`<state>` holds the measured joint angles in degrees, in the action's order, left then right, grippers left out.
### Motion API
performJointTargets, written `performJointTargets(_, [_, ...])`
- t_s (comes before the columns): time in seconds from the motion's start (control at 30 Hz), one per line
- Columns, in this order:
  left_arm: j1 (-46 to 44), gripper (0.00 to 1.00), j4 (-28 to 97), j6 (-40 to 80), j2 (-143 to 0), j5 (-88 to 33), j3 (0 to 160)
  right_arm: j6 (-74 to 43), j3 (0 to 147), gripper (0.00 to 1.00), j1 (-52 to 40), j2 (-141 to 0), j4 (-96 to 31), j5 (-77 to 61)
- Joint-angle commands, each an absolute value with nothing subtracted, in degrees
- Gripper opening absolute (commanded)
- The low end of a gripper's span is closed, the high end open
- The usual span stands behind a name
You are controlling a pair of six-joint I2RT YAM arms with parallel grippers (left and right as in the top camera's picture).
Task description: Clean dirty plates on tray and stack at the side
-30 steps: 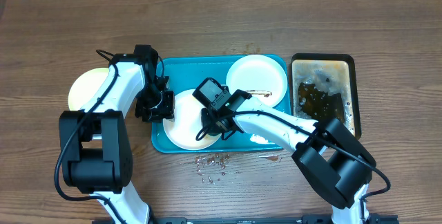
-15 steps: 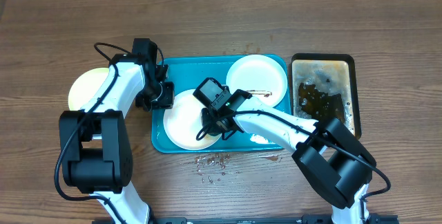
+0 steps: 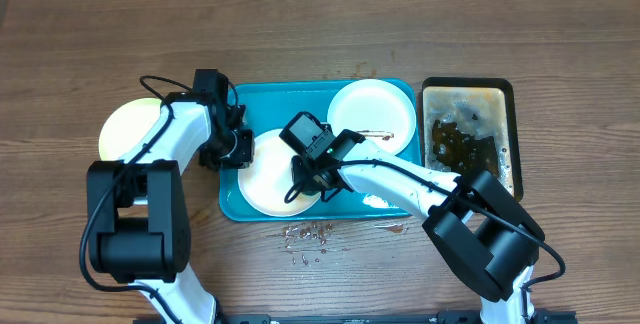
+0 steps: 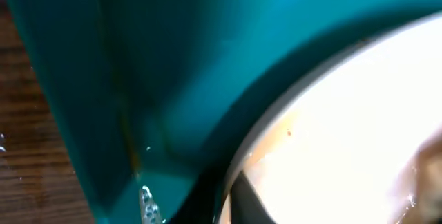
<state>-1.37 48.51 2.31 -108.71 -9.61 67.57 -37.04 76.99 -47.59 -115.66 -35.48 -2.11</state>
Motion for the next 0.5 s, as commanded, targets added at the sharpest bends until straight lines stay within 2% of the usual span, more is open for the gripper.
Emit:
performJointTargets(0.0, [-1.54, 0.04, 48.80, 2.39, -109.54, -12.27, 65.82, -32.12, 75.96, 0.04, -47.11, -116.81, -31.57, -3.92])
performJointTargets(0.23, [-1.54, 0.04, 48.77, 2.39, -109.51, -12.53, 65.82, -22.72, 78.04, 0.04, -47.11, -116.79, -27.22, -14.02])
performJointTargets(0.47, [-1.54, 0.04, 48.93, 2.39, -109.51, -12.53, 65.82, -22.52, 78.06, 0.04, -47.11, -116.81, -29.26, 0.03])
